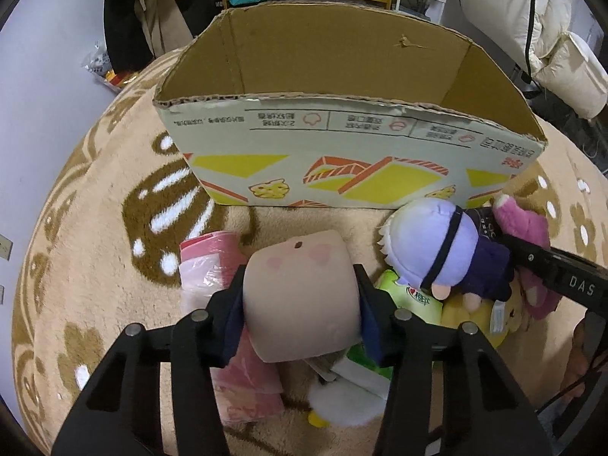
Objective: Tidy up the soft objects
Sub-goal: 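Grasp the toilet paper roll with left tool while right tool grasps pink bunny, then carry the roll with left tool while right tool carries bunny over the box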
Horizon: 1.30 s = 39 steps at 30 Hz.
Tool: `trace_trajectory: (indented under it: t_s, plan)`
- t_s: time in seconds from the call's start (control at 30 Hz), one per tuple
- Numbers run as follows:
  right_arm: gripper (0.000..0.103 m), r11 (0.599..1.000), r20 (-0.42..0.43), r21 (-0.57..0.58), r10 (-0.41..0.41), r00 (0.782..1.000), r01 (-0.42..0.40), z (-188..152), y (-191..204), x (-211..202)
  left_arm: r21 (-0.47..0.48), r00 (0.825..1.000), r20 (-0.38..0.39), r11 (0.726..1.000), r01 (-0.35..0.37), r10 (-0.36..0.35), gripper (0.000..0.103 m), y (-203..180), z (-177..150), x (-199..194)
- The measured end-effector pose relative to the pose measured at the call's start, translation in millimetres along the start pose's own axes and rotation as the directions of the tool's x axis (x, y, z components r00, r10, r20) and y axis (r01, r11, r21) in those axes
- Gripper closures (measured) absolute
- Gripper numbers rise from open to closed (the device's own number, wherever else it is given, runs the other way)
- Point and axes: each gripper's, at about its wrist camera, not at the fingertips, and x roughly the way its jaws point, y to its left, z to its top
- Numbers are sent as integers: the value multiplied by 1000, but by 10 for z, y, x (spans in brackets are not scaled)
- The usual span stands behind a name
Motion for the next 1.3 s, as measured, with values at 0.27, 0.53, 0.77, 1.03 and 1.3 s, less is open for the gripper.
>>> trace_trajectory:
  t_s: [0.27, 0.53, 0.77, 1.03, 1.3]
  plan:
    - [50, 999, 53, -44, 19, 998, -17, 5, 27, -182, 5, 999, 31, 999, -34, 34, 55, -75, -65, -148]
    - [50, 992, 143, -119, 59, 988, -42, -26, 238, -396, -29, 994, 92, 998, -60, 63, 55, 15, -55, -355]
    - [50, 984, 232, -173, 77, 970, -36, -90, 380, -658, -49, 983, 156, 994, -94, 100, 55, 121, -74, -595]
    - [50, 978, 351, -207, 93, 932, -20, -158, 465, -984, -71, 937, 300, 984, -163, 177, 55, 181, -110, -981]
    - [50, 962, 469, -271, 116, 875, 18, -119, 650, -1283, -90, 862, 462, 978, -188, 208, 55, 230, 13, -1314]
